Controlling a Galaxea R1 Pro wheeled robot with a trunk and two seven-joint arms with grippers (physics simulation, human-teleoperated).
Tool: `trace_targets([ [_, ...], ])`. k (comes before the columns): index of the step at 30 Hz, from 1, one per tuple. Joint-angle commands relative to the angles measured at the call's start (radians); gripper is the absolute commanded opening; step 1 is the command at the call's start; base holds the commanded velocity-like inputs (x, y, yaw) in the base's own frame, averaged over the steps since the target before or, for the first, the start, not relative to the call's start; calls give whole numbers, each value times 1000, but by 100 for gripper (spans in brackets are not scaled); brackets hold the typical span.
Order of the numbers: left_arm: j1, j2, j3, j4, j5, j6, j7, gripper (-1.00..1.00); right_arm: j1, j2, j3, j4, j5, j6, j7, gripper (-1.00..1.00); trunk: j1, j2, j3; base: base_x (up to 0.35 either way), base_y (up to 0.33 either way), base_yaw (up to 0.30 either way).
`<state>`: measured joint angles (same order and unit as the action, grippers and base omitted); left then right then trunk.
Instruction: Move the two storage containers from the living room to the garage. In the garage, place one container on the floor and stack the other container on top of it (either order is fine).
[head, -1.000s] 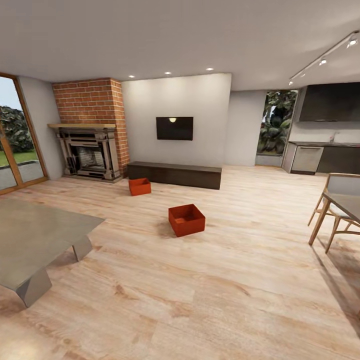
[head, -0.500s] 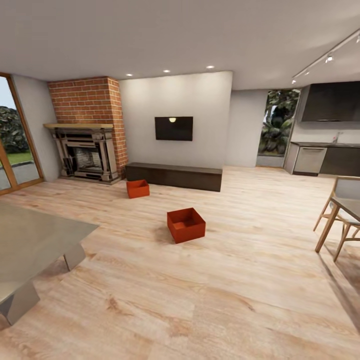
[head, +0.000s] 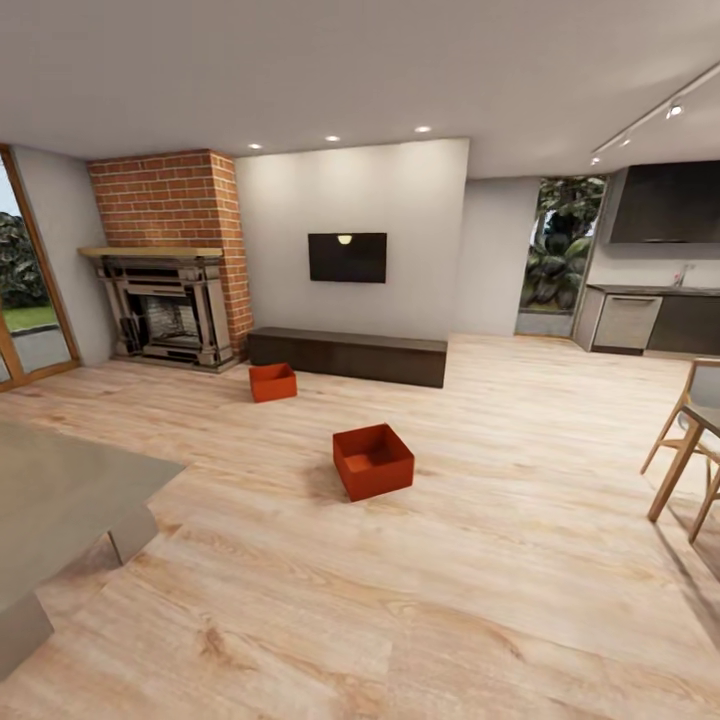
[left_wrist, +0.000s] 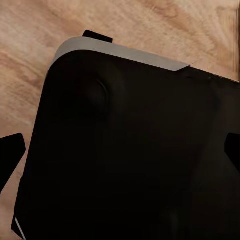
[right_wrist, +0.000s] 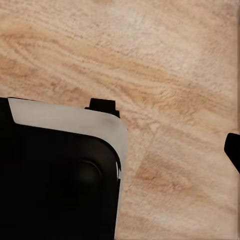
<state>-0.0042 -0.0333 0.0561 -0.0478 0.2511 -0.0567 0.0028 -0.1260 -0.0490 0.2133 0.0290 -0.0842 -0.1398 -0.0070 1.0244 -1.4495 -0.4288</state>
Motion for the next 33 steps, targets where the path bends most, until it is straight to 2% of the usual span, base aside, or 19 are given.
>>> trace_targets([
  [1,0,0,5,0,1,-3,0,100,-1,0,8,3,-9,-6,-1,100,1,0,-1,318,0,0],
  [12,0,0,5,0,1,-4,0,100,-1,2,10,3,-7,-6,1,100,1,0,-1,303,-104,0],
  [17,0,0,5,0,0,-5,0,100,-1,2,-4,3,-15,-9,0,100,1,0,-1,277,-159,-26],
  [33,0,0,5,-1,0,-6,0,100,-1,3,-8,3,-20,-9,1,100,1,0,-1,44,-26,-234],
])
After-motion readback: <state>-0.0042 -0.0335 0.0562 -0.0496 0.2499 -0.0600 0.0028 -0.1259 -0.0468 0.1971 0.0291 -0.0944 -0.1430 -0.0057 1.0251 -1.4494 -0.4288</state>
